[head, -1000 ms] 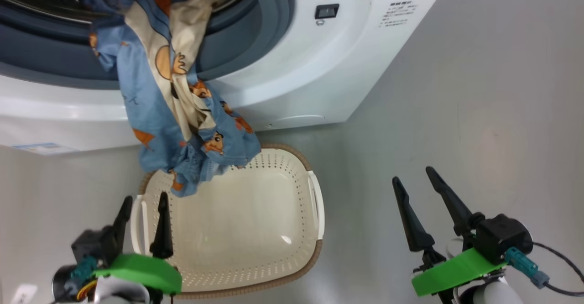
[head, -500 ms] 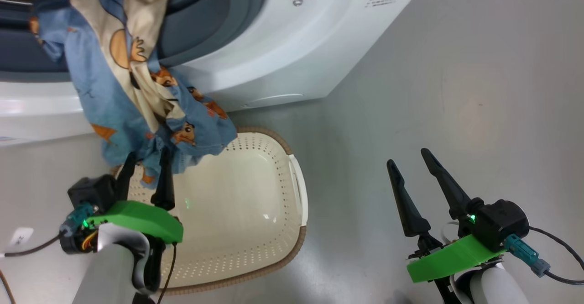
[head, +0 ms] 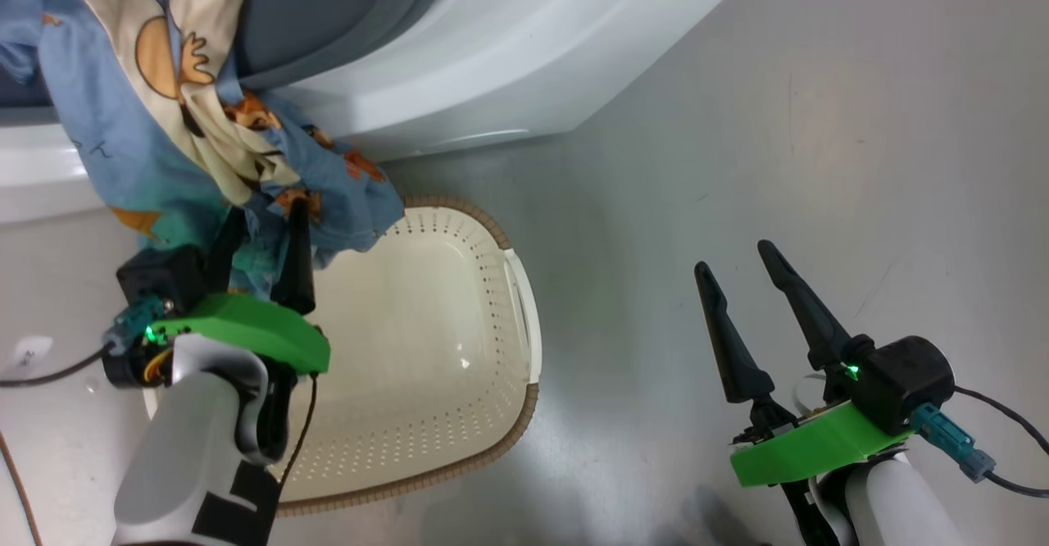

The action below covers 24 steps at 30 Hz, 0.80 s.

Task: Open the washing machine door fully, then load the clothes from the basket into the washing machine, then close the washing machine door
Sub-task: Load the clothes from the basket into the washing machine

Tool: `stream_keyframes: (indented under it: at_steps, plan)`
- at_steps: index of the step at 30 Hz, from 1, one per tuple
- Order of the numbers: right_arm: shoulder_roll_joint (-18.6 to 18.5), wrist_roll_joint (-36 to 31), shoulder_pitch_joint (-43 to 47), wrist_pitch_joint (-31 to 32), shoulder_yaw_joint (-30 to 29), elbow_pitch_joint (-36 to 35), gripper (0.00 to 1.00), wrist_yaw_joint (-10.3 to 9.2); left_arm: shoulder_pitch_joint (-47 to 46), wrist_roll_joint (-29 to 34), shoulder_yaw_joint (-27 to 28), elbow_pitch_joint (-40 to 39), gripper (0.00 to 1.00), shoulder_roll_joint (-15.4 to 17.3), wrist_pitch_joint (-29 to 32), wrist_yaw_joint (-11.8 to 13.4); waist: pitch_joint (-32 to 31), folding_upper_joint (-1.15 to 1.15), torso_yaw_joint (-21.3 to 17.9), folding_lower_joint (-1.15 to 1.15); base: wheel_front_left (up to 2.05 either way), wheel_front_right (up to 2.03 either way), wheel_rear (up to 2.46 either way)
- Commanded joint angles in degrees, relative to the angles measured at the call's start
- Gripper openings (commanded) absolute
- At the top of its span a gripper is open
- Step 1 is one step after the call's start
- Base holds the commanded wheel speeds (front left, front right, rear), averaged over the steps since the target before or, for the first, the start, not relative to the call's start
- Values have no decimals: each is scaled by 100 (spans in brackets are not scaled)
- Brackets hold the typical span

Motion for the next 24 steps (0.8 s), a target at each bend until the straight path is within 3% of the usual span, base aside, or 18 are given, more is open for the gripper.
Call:
stream_keyframes:
  at_steps: [1,8,24]
  plan:
    - [4,-35,22,-28,136,-149,100,16,-50,-43,107,-41,100,163,-37,-12,98,0,-8,0,0,0,0]
    - [4,-62,-26,-28,166,-163,100,16,-339,28,43,122,100,214,-37,-13,232,0,-25,0,0,0,0]
    - [4,-156,-71,-28,178,-193,100,16,-1090,434,725,498,100,51,-37,14,399,0,7,0,0,0,0]
